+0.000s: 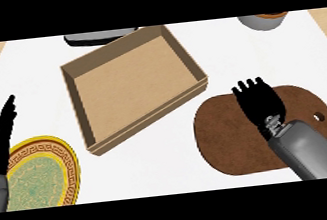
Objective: Pick the pear from the cutting board and place it in the cardboard box
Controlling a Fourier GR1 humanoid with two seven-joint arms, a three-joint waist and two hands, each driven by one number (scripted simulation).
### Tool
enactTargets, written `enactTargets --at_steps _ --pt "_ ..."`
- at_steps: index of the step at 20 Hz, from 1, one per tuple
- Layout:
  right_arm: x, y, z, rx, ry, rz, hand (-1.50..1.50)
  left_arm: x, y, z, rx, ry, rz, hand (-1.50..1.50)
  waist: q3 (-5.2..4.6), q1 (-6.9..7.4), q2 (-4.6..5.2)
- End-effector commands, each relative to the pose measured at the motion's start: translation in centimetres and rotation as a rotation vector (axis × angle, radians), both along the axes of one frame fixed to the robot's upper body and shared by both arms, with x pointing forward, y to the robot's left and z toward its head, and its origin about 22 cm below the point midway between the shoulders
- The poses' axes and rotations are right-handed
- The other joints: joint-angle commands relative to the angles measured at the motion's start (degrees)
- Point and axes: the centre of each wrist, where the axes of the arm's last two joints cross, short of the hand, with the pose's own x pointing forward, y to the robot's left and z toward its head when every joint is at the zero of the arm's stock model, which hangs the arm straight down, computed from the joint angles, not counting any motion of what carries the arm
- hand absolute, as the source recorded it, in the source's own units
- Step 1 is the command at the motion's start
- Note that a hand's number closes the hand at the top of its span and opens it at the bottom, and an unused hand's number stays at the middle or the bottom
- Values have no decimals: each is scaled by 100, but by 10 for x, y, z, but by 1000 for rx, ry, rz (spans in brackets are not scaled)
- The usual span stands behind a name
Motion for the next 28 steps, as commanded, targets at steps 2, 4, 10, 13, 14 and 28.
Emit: enactTargets --at_steps 2,4,10,13,14,28 --pt "-4 -3 -25 -58 1 -66 -150 7 -9 18 1 -20 8 0 3 4 0" --pt "8 -15 -20 -84 -3 -76 -150 -11 1 -20 -12 -16 6 0 1 14 6" --pt "13 -30 -39 -85 -117 50 150 -12 10 -8 -11 -1 1 0 4 47 10" --pt "10 -20 -49 -95 -194 85 150 -7 11 -12 7 3 -6 0 3 20 12" --pt "13 -37 -41 -103 -222 99 150 -13 10 -6 -2 -4 1 0 4 29 5" --pt "-10 32 -20 556 -532 -351 150 -12 16 -4 -6 11 32 0 13 -230 -63"
